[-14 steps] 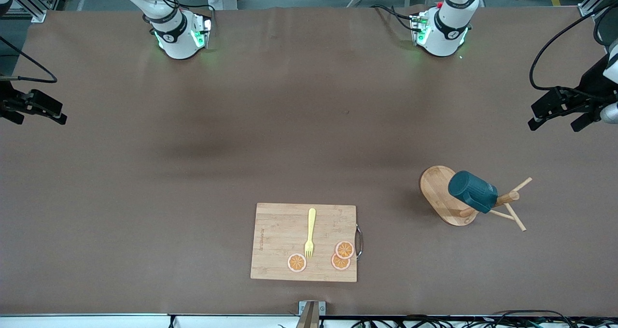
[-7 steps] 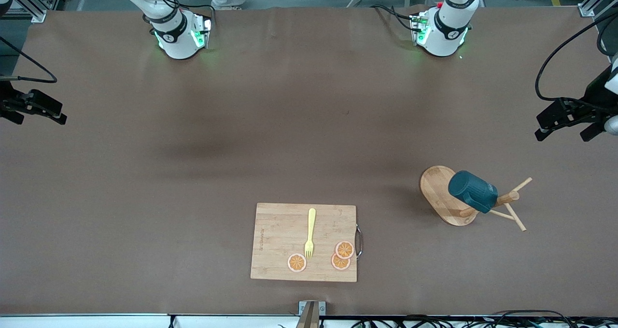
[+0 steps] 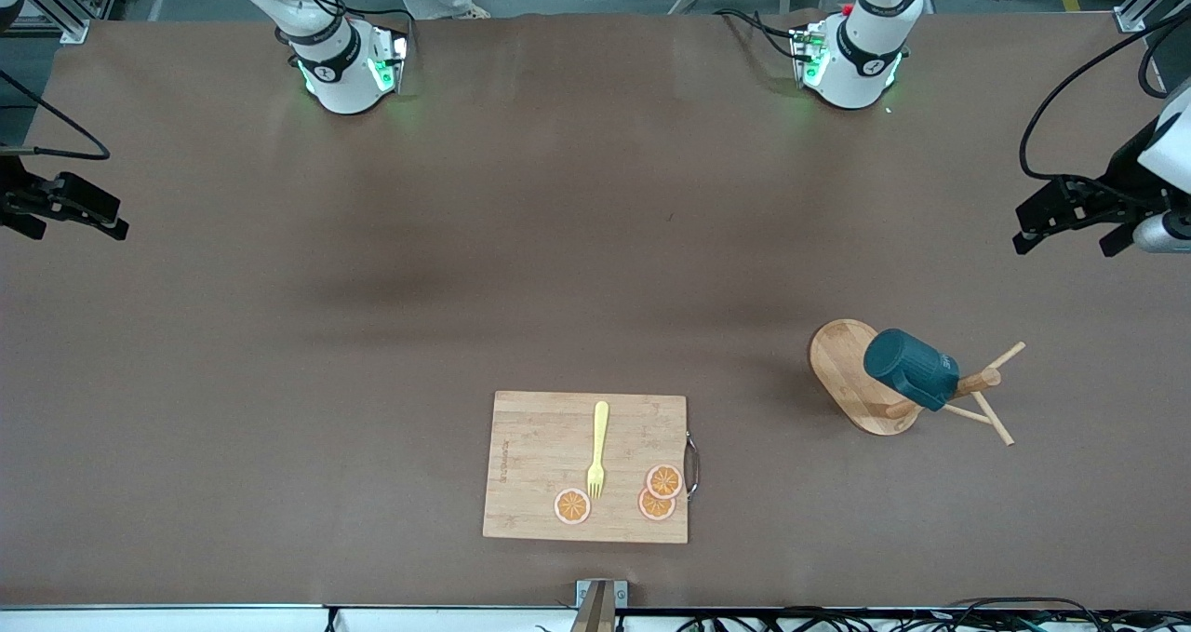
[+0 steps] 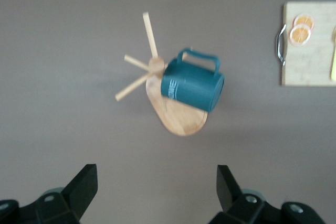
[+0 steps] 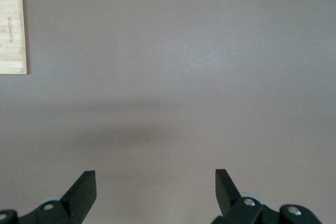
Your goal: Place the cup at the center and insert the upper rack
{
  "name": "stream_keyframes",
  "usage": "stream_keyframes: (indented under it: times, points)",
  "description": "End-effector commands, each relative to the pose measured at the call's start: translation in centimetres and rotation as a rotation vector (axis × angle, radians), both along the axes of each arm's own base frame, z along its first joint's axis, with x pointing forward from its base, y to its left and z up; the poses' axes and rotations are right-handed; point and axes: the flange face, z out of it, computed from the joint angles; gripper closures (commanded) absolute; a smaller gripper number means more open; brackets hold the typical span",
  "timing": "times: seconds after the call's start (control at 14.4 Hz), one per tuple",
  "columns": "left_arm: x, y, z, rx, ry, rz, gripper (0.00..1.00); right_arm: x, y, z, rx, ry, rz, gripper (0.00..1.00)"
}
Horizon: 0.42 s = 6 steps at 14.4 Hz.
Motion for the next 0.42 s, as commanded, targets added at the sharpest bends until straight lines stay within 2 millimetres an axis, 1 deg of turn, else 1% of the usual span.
stream_keyframes:
  times: [0.0,0.07,0.35]
  points:
    - [-1.09,0.03,0.75,0.009,0.045,-0.007,0.00,-0.78,-0.01,0.27,-0.007,-0.002,-0.012,0.00]
    - [-1.21,-0.22,0.91,0.008,0.043,-0.010,0.00,-0.79,0.01,0.26,-0.006,0.000,-0.012,0.00]
    - [-1.21,-0.23,0.91,0.008,0.043,-0.008,0.00,-0.77,0.01,0.27,-0.006,-0.002,-0.012,0.00]
